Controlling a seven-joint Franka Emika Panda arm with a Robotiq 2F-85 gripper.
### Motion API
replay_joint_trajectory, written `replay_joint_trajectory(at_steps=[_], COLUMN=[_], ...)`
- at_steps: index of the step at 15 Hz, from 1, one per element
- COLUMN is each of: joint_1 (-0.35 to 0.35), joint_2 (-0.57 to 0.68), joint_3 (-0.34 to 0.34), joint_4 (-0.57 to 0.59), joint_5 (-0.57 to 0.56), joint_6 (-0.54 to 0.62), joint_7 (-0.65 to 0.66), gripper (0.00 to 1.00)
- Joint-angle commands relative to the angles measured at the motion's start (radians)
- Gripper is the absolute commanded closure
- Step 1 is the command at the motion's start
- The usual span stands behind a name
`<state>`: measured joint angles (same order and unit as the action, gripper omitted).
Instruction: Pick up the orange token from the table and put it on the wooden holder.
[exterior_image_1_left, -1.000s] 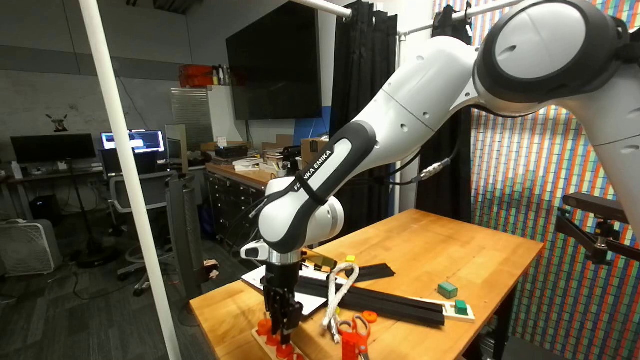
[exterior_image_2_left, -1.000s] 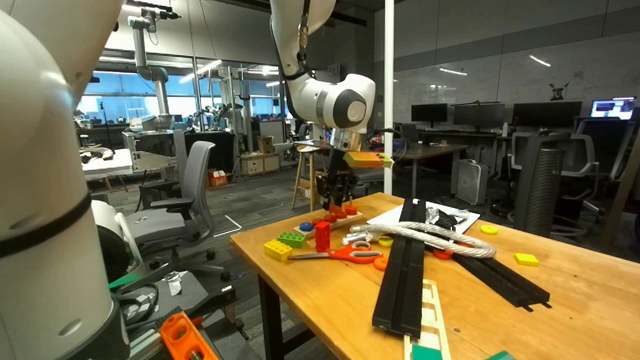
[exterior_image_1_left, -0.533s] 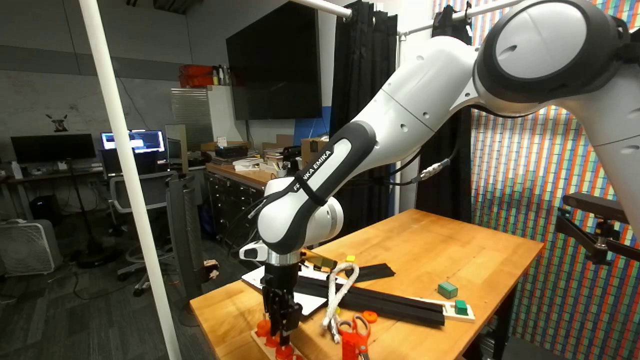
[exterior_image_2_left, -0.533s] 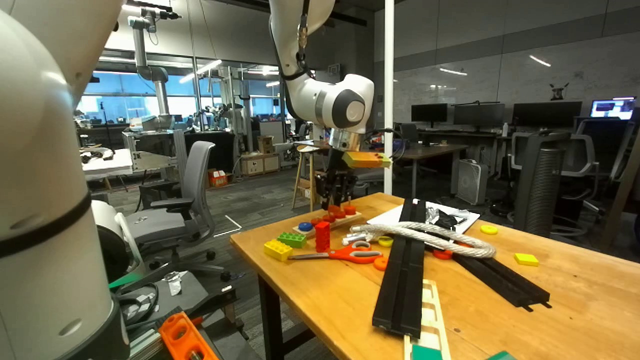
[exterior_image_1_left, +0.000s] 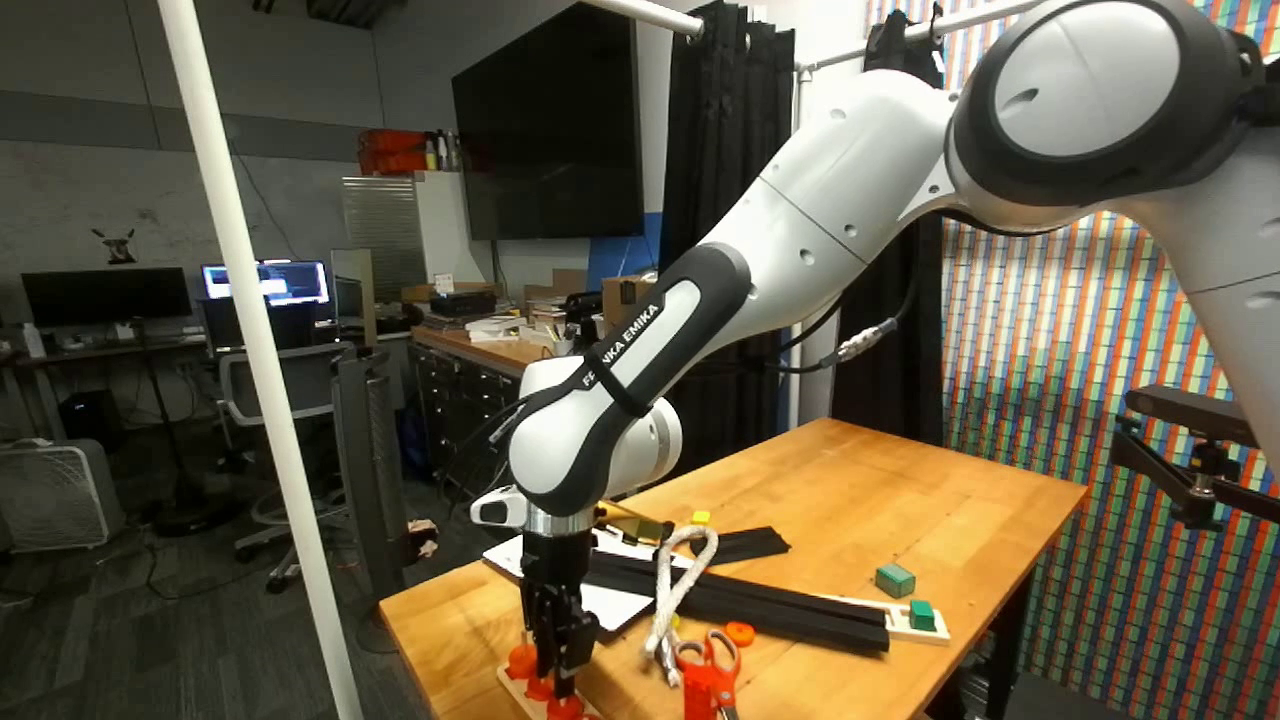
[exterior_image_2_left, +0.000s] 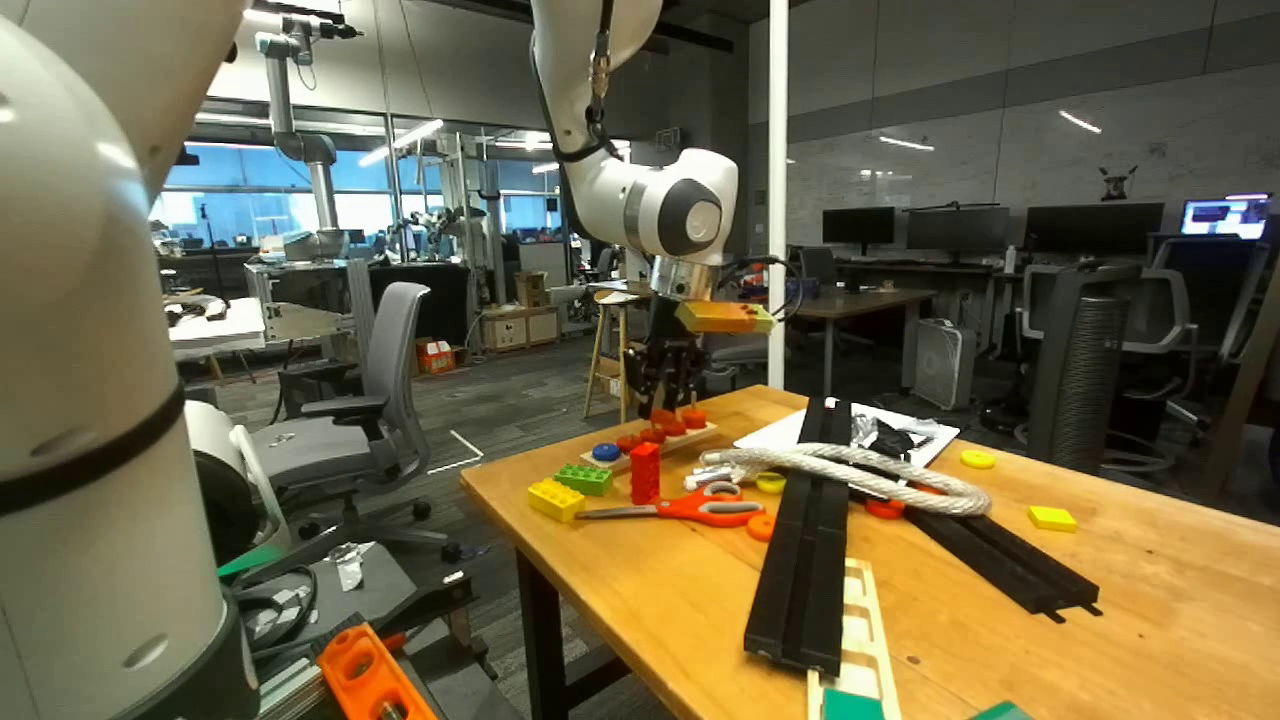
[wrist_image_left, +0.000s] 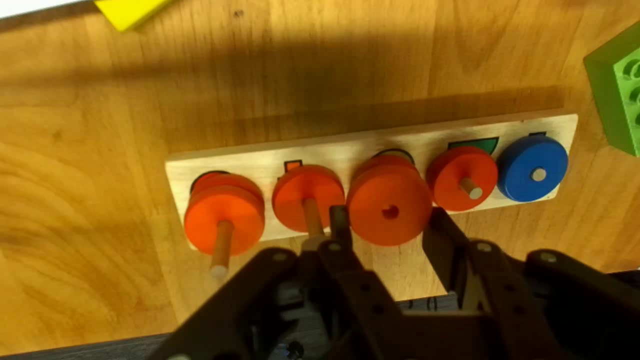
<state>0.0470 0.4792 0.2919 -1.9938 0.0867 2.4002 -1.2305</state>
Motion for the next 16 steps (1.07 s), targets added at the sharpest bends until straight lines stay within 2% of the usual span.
replay_joint_trajectory(at_steps=[1, 8, 16], joint_1=[0.055, 0.078, 0.056], joint_2=[0.031, 0.041, 0.034], joint_3=[-0.035, -0.048, -0.023], joint_4=[0.019, 0.032, 0.026], joint_5=[-0.062, -0.134, -0.090], joint_6=[0.001, -0.010, -0.042], joint_7=[0.083, 0.170, 0.154], gripper=[0.77, 0.77, 0.77])
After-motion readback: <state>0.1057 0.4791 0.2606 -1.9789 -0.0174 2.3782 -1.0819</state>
